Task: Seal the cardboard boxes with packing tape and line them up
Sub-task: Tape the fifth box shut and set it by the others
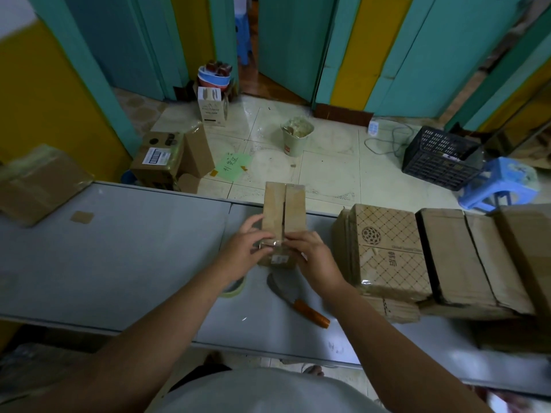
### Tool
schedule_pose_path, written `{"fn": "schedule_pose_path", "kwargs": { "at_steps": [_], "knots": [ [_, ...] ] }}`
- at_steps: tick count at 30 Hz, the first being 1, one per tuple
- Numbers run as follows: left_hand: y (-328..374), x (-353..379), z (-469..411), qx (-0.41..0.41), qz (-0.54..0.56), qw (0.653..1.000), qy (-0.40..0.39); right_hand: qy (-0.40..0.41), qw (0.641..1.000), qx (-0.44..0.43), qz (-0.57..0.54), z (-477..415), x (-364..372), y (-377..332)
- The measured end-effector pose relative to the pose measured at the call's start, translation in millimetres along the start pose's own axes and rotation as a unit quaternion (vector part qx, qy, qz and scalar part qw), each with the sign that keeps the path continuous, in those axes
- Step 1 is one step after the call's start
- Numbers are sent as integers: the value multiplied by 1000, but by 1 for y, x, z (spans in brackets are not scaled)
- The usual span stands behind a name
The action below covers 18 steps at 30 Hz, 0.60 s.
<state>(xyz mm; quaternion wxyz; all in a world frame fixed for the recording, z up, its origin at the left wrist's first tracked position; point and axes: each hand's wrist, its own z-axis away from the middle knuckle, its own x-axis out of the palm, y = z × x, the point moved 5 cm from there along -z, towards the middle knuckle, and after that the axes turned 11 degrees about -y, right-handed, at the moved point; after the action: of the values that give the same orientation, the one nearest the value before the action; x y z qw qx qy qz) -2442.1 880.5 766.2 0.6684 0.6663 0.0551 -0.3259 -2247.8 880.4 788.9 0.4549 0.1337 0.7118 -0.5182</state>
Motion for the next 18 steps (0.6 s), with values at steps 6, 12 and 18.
{"fn": "schedule_pose_path", "kwargs": {
  "at_steps": [6,12,18],
  "knots": [
    [-10,1,6,10,80,994,68,23,999,19,-35,6,2,4],
    [-29,0,8,-46,88,990,97,101,962,185,-175,16,6,34],
    [-32,-3,9,-37,27,997,63,114,932,242,-246,21,14,41]
  ]
}}
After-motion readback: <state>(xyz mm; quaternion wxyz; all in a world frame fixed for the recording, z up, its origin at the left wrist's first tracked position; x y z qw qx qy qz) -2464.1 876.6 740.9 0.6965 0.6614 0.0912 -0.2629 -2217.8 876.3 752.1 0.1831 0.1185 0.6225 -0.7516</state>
